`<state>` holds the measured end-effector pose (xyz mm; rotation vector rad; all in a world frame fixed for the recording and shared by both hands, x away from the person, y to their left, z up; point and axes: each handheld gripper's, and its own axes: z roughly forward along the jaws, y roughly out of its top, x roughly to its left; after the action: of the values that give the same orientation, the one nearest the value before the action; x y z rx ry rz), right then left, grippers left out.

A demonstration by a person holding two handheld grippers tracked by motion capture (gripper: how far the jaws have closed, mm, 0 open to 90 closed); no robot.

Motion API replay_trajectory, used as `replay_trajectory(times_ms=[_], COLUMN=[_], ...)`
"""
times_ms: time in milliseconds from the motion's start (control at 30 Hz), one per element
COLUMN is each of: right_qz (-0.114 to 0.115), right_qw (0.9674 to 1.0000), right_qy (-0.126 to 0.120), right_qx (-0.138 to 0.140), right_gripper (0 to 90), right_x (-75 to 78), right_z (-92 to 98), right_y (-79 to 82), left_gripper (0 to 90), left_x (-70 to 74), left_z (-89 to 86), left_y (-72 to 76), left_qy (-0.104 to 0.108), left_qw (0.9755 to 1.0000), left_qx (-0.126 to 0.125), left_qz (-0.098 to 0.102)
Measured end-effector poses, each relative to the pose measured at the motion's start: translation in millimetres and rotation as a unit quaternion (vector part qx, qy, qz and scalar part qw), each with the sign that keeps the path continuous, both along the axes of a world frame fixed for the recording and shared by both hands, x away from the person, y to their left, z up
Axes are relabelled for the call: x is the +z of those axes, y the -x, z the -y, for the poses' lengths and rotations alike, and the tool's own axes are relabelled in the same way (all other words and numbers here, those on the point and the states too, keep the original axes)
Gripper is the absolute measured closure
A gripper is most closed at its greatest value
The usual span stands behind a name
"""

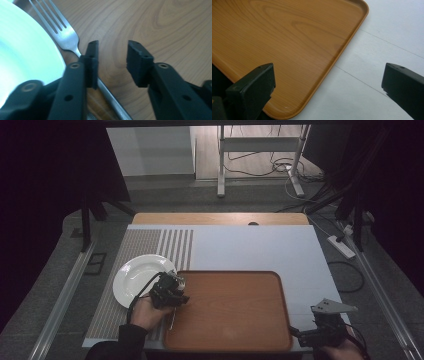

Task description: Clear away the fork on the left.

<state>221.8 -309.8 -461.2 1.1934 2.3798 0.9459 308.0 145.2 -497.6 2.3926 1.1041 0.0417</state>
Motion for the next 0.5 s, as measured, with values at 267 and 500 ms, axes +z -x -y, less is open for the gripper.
replay_trajectory(times_ms=[267, 500], right_qz=[0.0, 0.0], right_qw=[1.0, 1.0], right_qy=[0.0, 0.0], right_qx=[0.0, 0.0], right_gripper=[0.0, 0.0], right_x=[-0.1, -0.1], right_z=[-0.1, 0.1], right_y=[0.0, 0.1], left_gripper=[32.0, 5.1], left_x=[4.4, 4.0], left_z=[-4.0, -9.2], left_y=[1.7, -0.1], left_qy=[0.026, 0.038], left_qw=[0.9993, 0.9983], left_qx=[-0.005, 0.012], left_qz=[0.028, 0.042])
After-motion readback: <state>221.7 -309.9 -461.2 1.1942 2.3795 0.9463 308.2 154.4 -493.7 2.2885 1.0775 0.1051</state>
